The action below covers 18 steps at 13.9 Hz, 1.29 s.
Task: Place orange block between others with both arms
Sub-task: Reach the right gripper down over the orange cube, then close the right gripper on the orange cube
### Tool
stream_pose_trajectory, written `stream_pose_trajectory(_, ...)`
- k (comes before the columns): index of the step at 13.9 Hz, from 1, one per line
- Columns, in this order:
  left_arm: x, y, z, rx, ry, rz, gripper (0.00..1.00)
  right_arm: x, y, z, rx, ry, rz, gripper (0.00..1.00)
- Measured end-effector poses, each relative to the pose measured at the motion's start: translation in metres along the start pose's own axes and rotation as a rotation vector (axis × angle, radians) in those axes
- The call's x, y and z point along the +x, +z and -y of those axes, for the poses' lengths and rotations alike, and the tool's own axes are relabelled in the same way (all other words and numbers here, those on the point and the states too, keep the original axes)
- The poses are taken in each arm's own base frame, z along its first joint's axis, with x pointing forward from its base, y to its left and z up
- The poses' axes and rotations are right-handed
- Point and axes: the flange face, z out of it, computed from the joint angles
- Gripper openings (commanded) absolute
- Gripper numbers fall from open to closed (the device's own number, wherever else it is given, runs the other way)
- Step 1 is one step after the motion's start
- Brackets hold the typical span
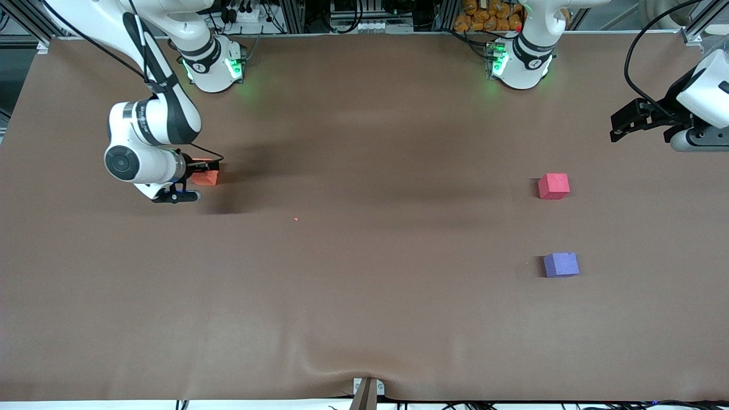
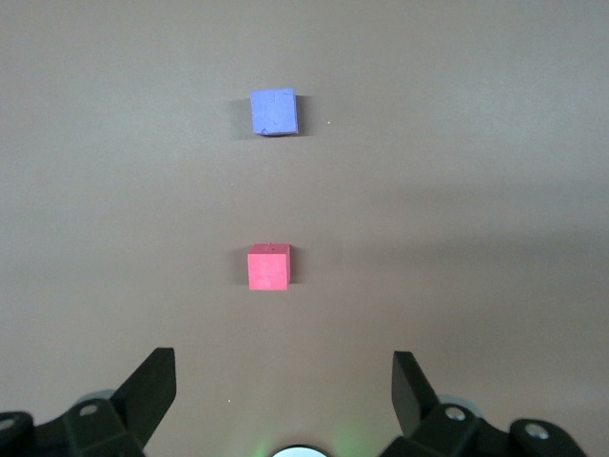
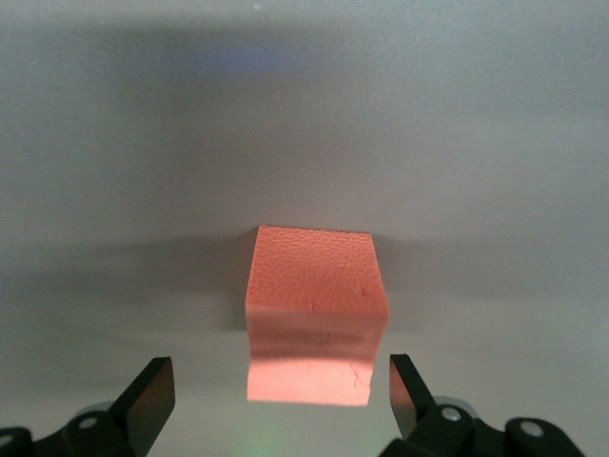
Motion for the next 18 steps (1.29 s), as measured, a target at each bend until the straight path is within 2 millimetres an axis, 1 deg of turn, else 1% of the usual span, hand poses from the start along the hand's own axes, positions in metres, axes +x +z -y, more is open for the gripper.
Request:
stream_pose_trajectory(3,0.001,0.001,0.0,0.0,0.0,-0.002,1.0,0.003,0.011,-0.001,0.0,0.003,0.01,1.0)
stream_pose_trajectory(9,0.002,0.002,0.0,0.0,0.0,0.001,1.0,0.003,0.013,-0.004,0.001,0.008,0.01,1.0)
stream_pose_trajectory(10,0.003,0.003,0.0,0.0,0.0,0.003,1.0,0.004,0.016,-0.004,0.001,0.008,0.012,0.56)
stream_pose_trajectory(11,0.003,0.005,0.0,0.0,0.0,0.006,1.0,0.005,0.02,-0.004,0.001,0.008,0.014,0.26)
stream_pose_trajectory(12,0.004,0.006,0.0,0.0,0.0,0.009,1.0,0.006,0.023,-0.004,0.001,0.009,0.017,0.12)
stream_pose_trajectory(15,0.007,0.01,0.0,-0.001,0.0,0.014,1.0,0.009,0.023,-0.004,0.001,0.008,0.008,0.05)
stream_pose_trajectory(17,0.007,0.01,0.0,-0.001,0.0,0.011,1.0,0.017,0.011,0.0,0.001,0.002,-0.036,0.02)
stream_pose_trajectory(18,0.007,0.009,0.0,-0.001,0.0,0.01,1.0,0.025,-0.003,0.006,-0.002,-0.01,-0.071,0.02)
